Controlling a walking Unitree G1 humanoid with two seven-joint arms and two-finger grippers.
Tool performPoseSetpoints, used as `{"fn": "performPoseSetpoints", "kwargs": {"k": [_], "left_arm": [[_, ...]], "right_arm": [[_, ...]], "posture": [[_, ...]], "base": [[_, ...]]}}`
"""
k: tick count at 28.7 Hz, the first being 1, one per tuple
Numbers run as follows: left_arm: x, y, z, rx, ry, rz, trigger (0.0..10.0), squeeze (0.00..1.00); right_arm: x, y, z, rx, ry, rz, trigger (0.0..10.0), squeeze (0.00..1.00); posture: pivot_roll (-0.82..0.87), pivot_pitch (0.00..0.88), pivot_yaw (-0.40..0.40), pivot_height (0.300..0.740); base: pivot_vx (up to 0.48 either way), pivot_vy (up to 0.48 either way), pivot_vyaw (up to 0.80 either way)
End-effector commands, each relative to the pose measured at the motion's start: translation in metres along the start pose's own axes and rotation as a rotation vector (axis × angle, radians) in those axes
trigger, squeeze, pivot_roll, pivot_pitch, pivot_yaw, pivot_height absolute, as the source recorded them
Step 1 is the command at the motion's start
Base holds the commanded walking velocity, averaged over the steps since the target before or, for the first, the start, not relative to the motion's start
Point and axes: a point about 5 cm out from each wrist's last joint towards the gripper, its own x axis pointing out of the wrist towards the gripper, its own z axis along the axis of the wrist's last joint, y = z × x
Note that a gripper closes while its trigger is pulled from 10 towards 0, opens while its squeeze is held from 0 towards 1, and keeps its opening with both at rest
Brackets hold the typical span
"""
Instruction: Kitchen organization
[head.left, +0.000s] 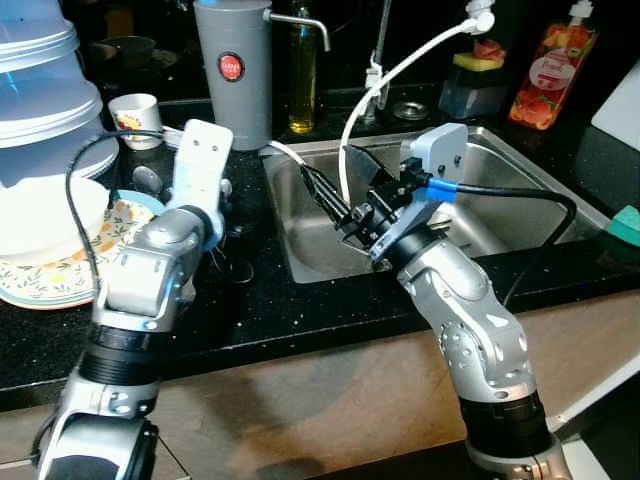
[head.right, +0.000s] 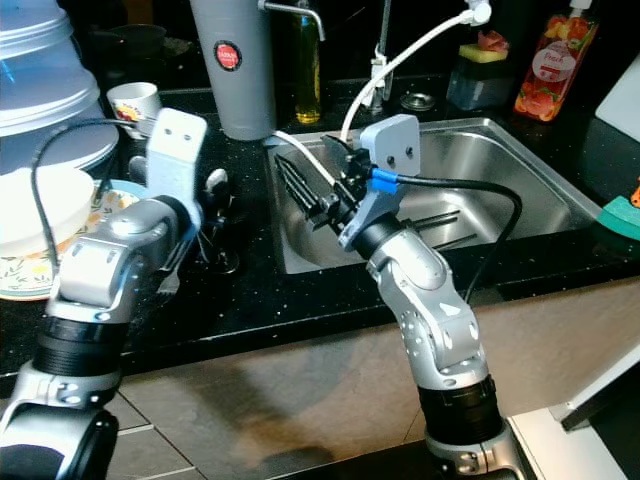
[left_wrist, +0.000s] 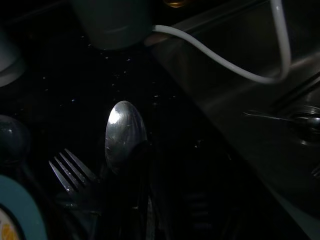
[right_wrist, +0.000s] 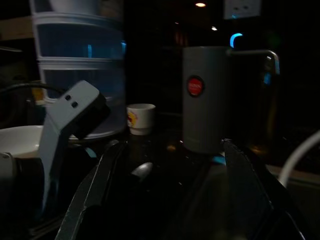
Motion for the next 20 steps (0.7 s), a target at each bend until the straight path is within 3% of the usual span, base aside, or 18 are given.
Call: {"fn": "performPoseSetpoints", "kwargs": {"k": [1,6,11,20], "left_arm": [[0.004,0.006,-0.004,0.021,0.030,0.056,10.0,0.00],[0.004,0.006,-0.005,0.023,0.036,0.086,10.0,0.00],[0.006,-0.001,-0.007,-0.061,0.045,0.089,10.0,0.00],[0.007,-0.004,-0.008,-0.042,0.052,0.110,10.0,0.00]], "right_arm": [[-0.002,-0.003,0.000,0.006,-0.001,-0.023,10.0,0.00],[-0.004,-0.004,0.001,0.004,0.000,-0.031,10.0,0.00],[-0.004,-0.004,0.001,0.005,0.001,-0.036,10.0,0.00],[-0.003,-0.003,0.000,0.016,-0.003,-0.043,10.0,0.00]], "posture": [[0.02,0.000,0.003,0.740],[0.01,0.000,0.001,0.740],[0.03,0.000,0.006,0.740],[0.04,0.000,0.001,0.740]], "base": [[0.000,0.000,0.00],[0.000,0.000,0.00],[0.000,0.000,0.00],[0.000,0.000,0.00]]}}
